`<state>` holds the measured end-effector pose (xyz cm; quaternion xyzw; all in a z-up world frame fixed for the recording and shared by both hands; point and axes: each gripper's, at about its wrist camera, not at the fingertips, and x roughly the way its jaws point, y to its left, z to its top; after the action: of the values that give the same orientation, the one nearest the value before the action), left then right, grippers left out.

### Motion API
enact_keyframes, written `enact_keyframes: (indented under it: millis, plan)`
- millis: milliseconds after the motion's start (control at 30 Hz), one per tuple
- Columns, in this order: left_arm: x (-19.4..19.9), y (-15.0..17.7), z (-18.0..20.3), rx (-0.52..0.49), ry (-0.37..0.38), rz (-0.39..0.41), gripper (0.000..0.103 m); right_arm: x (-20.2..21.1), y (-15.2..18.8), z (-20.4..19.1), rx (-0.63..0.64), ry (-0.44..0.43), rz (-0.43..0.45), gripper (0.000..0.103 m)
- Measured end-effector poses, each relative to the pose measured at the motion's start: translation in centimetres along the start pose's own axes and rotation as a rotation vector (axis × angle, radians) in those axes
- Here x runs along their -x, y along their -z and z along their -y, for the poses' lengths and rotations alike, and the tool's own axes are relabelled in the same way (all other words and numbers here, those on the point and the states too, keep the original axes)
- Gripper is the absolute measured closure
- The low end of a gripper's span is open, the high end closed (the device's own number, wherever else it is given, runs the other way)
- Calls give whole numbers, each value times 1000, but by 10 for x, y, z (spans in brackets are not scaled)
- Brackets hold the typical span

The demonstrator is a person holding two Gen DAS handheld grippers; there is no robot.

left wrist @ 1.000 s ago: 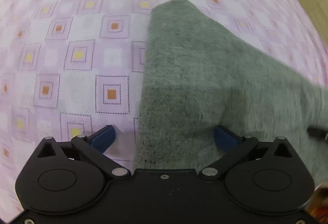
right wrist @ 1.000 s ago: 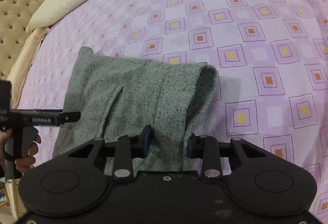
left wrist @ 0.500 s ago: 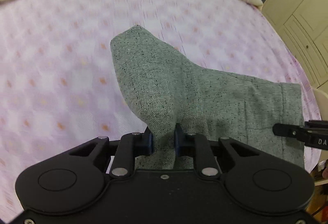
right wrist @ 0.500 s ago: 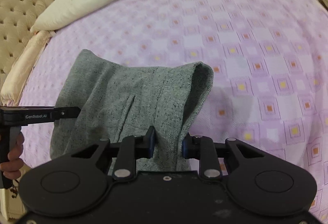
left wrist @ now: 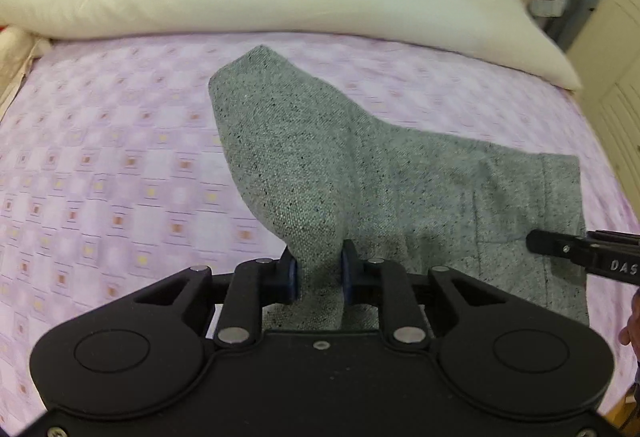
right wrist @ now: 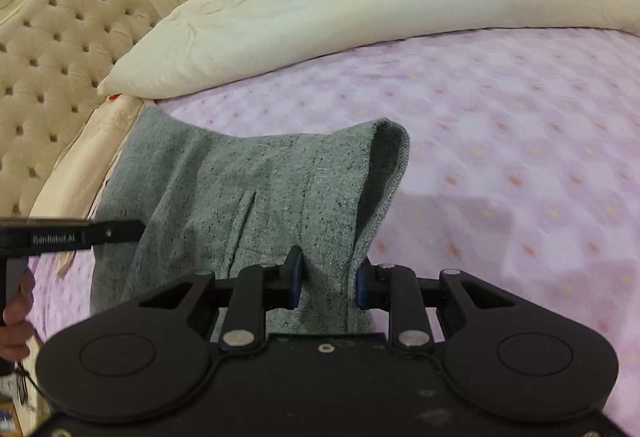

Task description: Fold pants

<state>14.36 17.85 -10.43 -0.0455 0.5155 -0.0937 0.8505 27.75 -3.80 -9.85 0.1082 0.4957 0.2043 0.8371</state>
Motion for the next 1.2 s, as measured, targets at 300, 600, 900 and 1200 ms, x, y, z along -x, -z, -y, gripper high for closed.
enact_keyframes:
  millis: [300,600,900,1200]
  plan:
    - [-62,15,-77,143,-322,-75,64,-79,-8,-7,-20,357,-40,68]
    - [-19,18,-37,91,-292,1,60,-19,18,-43,-33,296,59,68]
    - [23,37,38,41,-248,58,57,30,45,-80,30,261,68,68]
    - [57,58,83,62,-210,58,52,79,67,-91,98,268,94,67]
